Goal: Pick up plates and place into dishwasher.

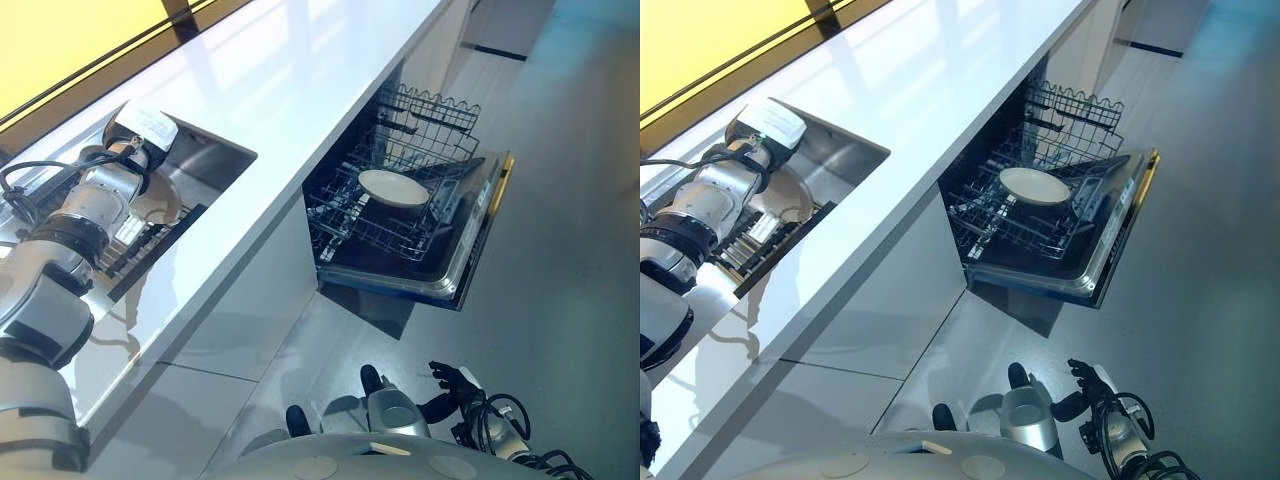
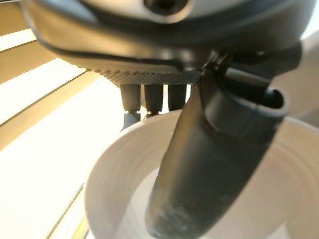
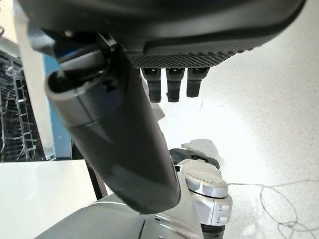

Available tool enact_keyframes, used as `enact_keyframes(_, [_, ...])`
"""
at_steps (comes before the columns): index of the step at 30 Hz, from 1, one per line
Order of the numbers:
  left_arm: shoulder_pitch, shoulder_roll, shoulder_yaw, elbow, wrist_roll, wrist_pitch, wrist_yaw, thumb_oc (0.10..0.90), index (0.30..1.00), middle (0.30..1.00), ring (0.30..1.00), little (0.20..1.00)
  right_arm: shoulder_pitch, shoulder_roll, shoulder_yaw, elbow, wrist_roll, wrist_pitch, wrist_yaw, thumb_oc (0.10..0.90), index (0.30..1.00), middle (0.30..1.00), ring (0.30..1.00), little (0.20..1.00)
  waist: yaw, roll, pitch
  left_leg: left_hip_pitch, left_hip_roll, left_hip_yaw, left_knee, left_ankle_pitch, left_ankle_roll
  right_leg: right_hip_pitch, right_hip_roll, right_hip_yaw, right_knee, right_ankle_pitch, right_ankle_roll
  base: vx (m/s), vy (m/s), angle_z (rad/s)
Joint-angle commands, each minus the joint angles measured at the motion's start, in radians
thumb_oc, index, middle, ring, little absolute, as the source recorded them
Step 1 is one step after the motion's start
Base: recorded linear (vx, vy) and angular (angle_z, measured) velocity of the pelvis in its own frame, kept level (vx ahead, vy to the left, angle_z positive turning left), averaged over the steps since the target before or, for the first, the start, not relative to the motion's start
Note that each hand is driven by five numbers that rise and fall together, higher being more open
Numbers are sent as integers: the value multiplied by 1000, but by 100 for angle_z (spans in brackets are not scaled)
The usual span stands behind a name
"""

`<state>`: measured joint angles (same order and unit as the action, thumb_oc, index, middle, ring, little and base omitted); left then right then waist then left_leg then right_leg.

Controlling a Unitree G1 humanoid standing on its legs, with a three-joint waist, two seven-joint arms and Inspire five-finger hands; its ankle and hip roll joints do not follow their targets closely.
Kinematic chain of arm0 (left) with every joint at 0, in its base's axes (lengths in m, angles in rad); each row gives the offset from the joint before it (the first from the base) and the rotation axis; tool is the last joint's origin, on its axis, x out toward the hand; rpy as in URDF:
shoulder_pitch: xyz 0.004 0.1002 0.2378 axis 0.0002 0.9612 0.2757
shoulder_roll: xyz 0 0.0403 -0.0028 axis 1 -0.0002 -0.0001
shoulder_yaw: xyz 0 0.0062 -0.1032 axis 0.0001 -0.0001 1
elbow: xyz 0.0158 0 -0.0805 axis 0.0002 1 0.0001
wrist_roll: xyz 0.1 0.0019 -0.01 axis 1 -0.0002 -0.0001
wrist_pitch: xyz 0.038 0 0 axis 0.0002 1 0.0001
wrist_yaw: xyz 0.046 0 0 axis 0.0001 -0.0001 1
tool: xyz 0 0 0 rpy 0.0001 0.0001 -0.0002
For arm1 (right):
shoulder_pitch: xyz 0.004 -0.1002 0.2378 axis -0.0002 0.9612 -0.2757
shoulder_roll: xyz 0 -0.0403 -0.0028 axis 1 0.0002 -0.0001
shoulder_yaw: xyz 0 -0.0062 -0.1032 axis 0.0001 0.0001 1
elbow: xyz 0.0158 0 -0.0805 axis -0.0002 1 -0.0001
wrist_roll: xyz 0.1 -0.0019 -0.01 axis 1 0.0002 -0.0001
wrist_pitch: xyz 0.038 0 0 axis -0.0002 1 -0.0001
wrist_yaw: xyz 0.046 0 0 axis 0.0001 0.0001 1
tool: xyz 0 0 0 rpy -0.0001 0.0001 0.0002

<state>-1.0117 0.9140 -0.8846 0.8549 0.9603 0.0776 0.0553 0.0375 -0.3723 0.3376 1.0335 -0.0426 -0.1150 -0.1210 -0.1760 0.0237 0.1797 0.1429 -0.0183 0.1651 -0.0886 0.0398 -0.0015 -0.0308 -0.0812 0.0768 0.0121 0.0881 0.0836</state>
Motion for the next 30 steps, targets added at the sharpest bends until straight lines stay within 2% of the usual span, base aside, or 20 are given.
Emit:
enact_keyframes(1, [-65,124,152,-69,-132,52,147,100,300,300,300,200,-23,-47,39,-45,-17,-58,-11,800,900,900,900,900,8,21,-52,-49,-86,-38,85,-162,71,-73,60,-23,77,-62,56,-74,-46,16])
enact_keyframes(13, [12,259,268,-261,-311,20,195,100,300,300,300,200,-22,-45,-5,-43,0,-23,-52,800,900,900,900,900,70,16,-90,-30,-62,-66,47,-137,43,32,70,-80,16,-99,29,-82,-53,18])
enact_keyframes(19, [71,336,356,-335,-390,-14,217,100,300,300,300,200,-17,-53,-99,23,81,-15,-104,800,900,900,900,900,91,13,-108,-16,-49,-68,38,-131,29,68,75,-96,-9,-105,18,-72,-55,9])
enact_keyframes(25, [192,374,521,-426,-584,-59,266,100,300,300,300,200,-2,-71,-274,72,200,-18,-165,800,900,900,900,900,97,8,-115,-5,-39,-64,35,-131,25,88,83,-97,-13,-115,8,-21,-14,2])
enact_keyframes(28, [277,352,659,-529,-780,-71,252,100,300,300,300,200,7,-98,-356,71,197,-20,-176,800,900,900,900,900,104,-2,-119,3,-35,-67,30,-131,24,97,85,-100,-12,-123,2,-12,-5,1])
enact_keyframes(30, [322,333,725,-571,-823,-76,258,100,300,300,300,200,10,-114,-378,59,198,-15,-181,800,900,900,900,900,102,-3,-120,6,-34,-67,27,-129,22,101,85,-101,-13,-124,1,-15,-4,0])
